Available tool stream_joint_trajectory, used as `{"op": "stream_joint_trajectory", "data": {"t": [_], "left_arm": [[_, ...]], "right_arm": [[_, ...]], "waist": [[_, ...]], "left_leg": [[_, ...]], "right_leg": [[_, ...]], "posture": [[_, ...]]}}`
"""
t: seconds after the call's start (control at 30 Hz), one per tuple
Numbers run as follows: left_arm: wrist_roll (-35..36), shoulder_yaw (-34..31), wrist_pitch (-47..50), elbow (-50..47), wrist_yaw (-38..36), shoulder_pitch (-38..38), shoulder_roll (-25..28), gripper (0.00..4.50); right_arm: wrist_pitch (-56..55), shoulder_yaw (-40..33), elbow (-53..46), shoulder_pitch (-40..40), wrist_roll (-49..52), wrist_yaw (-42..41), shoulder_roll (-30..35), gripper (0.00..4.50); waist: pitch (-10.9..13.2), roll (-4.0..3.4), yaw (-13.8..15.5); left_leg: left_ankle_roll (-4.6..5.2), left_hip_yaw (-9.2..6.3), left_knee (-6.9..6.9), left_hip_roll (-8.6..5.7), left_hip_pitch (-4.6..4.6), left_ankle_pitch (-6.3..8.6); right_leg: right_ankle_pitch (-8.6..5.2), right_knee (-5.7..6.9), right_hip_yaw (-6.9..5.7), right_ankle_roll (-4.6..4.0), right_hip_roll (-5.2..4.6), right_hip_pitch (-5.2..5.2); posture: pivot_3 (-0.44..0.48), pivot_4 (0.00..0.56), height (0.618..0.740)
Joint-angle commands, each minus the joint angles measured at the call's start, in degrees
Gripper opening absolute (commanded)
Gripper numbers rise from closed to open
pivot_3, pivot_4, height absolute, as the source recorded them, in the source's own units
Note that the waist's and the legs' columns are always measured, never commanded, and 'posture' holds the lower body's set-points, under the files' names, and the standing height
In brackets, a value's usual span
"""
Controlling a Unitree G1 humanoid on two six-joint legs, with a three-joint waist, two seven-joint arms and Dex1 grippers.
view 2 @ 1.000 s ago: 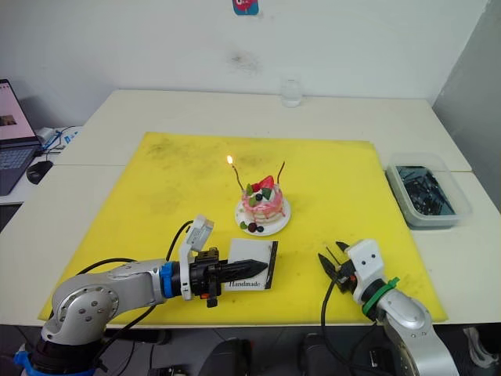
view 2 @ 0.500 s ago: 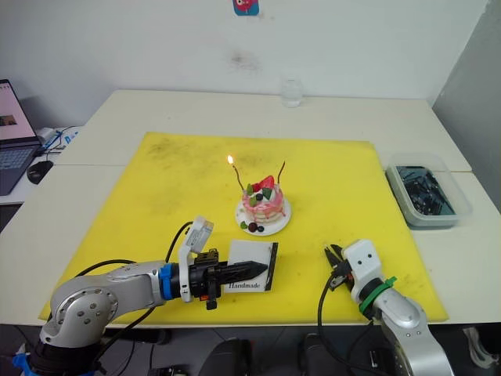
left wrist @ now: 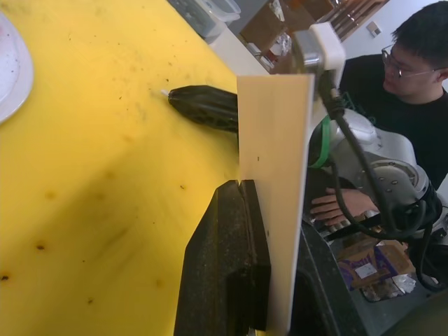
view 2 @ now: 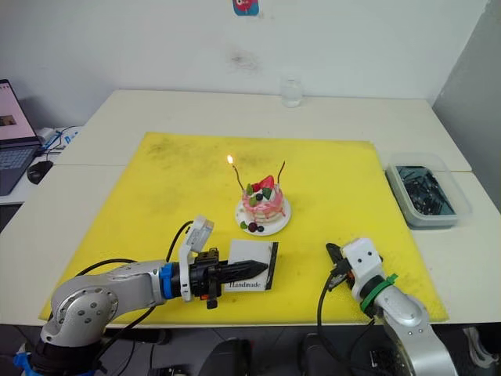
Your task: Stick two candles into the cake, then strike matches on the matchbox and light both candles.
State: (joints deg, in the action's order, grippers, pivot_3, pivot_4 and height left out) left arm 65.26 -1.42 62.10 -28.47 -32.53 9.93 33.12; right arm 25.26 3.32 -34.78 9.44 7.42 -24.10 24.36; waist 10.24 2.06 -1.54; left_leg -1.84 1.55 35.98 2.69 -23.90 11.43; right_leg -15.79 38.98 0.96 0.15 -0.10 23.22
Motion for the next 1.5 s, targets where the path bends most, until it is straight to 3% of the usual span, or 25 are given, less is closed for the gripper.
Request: {"op": "stream_joint_trajectory", "data": {"t": [0.03,0.27,0.43,0.93,1.5], "left_arm": [[1.0,0.5,-0.1,0.2,2.8,2.6,-2.5,0.0],[0.9,2.0,1.4,3.4,4.1,7.8,-5.6,0.0],[-0.8,3.1,1.3,6.3,2.3,10.7,-5.9,0.0],[-4.7,4.2,-0.1,6.4,-0.2,11.1,-6.1,0.0],[-6.4,3.9,-1.5,5.6,-0.1,10.0,-6.6,0.0]], "right_arm": [[4.9,-2.4,-8.7,-4.5,0.9,-2.1,4.5,0.02],[13.6,-2.8,-16.8,-14.0,7.5,-10.3,14.8,0.02],[15.6,-0.6,-18.9,-16.3,9.6,-14.7,20.5,0.02],[17.7,6.2,-18.6,-19.8,7.9,-11.0,19.1,0.02],[16.7,6.7,-17.4,-18.9,6.6,-10.3,19.1,0.02]], "waist": [[0.0,0.0,0.0],[0.0,0.04,0.1],[0.0,0.06,0.1],[0.0,0.06,0.0],[0.0,0.06,0.0]], "left_leg": [[0.0,-0.02,0.0,-0.01,0.0,0.0],[0.0,-0.05,0.02,-0.06,-0.03,0.0],[0.0,-0.06,0.01,-0.09,-0.03,0.0],[0.0,-0.04,0.04,-0.05,-0.03,0.0],[0.0,-0.04,0.04,-0.04,-0.03,-0.01]], "right_leg": [[0.0,0.0,-0.02,0.01,0.0,-0.01],[0.03,-0.03,-0.06,0.05,0.1,-0.03],[0.02,-0.04,-0.05,0.05,0.16,-0.03],[0.03,-0.02,-0.02,0.06,0.16,-0.02],[0.03,-0.01,-0.03,0.06,0.16,-0.02]], "posture": [[0.0,0.15,0.74],[0.0,0.15,0.74],[0.0,0.15,0.74],[0.0,0.15,0.74],[0.0,0.15,0.74]]}}
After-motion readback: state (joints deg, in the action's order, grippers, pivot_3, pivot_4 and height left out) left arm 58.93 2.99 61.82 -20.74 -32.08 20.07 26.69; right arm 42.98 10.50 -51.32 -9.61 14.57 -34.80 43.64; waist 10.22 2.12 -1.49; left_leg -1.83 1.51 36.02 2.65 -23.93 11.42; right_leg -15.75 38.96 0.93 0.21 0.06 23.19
